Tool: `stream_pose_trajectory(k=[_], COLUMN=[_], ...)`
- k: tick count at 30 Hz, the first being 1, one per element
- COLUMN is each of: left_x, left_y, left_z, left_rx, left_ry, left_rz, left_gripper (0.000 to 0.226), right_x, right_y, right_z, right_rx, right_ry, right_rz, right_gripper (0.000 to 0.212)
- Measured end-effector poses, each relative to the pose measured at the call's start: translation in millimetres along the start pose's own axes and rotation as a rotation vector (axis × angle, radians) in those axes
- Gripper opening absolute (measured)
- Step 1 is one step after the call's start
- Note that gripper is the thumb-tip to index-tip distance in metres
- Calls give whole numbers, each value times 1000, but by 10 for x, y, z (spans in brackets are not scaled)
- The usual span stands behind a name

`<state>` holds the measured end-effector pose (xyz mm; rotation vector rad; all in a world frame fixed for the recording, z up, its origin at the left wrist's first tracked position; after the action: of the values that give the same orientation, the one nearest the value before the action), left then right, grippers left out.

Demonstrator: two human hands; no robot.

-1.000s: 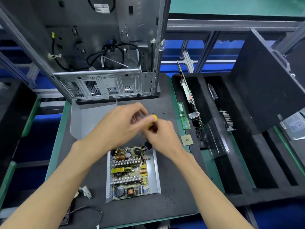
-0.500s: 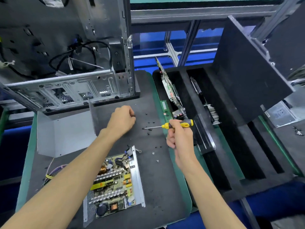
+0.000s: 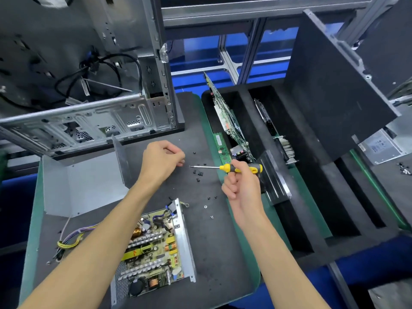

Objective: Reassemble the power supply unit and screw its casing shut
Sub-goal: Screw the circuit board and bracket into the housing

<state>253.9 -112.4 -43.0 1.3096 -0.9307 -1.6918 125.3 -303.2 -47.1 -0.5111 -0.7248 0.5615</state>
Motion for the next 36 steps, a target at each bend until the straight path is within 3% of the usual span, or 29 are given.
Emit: stream_pose_trajectory(k=[4,7,11,20,25,36], left_x=[-164,-270,-472,-843,-979,-1061], left_y=[119,157,128,13,-67,-125], left_z=[390,648,887,1193,1300,1483], left_rx=[-53,-61,-81,-69,-44,-121], left_ry=[-31,-100,-73,65,102,125], left_rz=[402,549,712,794,835,992], left_gripper=[4,10,11,13,13,15], right_x=[188,362,572,833,940,1031], right_y=[38,112,239,445,437,545], right_z=[25,81,190,415,546,825], right_rx=[47,81,106,86,28,-22], right_ry=[-101,-169,-239,-274,-308,-384], right_rz=[-166,-220,-183,-12,69,109], right_gripper=[34,31,41,38,27,45])
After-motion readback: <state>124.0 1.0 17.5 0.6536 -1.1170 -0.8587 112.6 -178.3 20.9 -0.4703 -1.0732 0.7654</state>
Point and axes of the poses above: each hand's wrist, its own z-axis away from the middle knuckle, its own x-axis out of the palm, y = z × x, the point moved 8 cm from there along -z, towards the middle knuckle, and after that the axes turned 7 degrees about x, right-handed, at the moved point
